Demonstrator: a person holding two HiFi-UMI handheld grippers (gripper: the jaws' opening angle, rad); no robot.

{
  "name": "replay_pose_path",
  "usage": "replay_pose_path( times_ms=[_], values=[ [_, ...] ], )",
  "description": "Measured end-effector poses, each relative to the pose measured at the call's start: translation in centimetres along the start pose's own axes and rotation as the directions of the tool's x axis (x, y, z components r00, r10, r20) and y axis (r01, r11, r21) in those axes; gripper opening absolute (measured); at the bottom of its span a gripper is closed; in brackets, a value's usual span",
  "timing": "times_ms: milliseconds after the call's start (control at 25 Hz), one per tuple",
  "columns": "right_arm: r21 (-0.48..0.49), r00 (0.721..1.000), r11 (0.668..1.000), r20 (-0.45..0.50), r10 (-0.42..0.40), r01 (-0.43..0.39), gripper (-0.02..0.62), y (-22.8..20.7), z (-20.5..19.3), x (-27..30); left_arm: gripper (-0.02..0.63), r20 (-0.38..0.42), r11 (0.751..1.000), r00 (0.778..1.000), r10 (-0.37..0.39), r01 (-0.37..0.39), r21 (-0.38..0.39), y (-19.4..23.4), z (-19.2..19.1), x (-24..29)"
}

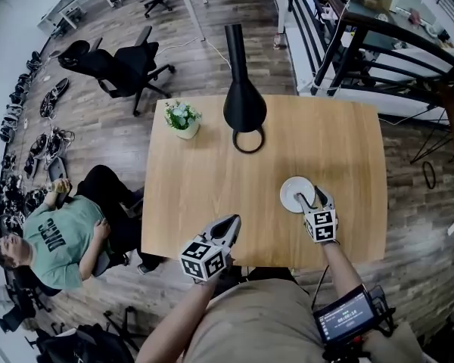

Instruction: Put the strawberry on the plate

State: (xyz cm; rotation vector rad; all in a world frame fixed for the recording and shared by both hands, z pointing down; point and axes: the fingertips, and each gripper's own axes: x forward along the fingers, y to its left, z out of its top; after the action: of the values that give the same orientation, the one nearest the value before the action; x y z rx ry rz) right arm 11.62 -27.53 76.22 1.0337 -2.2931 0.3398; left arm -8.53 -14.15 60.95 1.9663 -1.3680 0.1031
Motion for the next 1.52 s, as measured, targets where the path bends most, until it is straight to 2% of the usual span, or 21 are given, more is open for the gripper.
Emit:
replay_pose_path(
  times_ms=[160,320,520,720,920,1120,1520],
  values=[
    [0.040,0.988,0.998,0.146,-0.044,0.038,0.224,0.8,5.9,-3.8,0.002,0.037,1.000,0.999,-0.002,0.003,-0.021,0.6,0.6,-0.5],
    [0.050,0.962,0.999,0.273,-0.023,0.010,0.224,2.6,12.0,-7.5,0.002,0.079,1.000,0.997,-0.006,0.008,-0.028,0.9,1.9,-0.7],
    [-0.005,0.919,0.999,0.393,0.031,-0.032,0.224,5.4,18.4,-11.9,0.002,0.164,1.000,0.986,-0.010,0.012,-0.010,0.7,4.6,-1.7],
    [-0.080,0.878,0.996,0.472,0.079,-0.047,0.224,7.8,22.6,-15.6,0.002,0.242,1.000,0.970,0.003,0.001,-0.015,1.2,7.1,-3.1],
    [-0.180,0.857,0.983,0.503,0.116,-0.027,0.224,10.3,24.9,-18.9,0.002,0.281,1.000,0.960,0.014,-0.010,-0.014,1.3,8.5,-4.5],
    [-0.257,0.869,0.966,0.479,0.123,0.005,0.224,11.8,24.6,-20.2,0.002,0.280,1.000,0.960,-0.002,-0.004,0.022,0.1,8.8,-4.9],
    [-0.267,0.877,0.964,0.459,0.141,-0.016,0.224,12.7,23.3,-19.7,0.002,0.278,1.000,0.961,-0.001,-0.004,0.017,-0.7,7.6,-5.2]
  ],
)
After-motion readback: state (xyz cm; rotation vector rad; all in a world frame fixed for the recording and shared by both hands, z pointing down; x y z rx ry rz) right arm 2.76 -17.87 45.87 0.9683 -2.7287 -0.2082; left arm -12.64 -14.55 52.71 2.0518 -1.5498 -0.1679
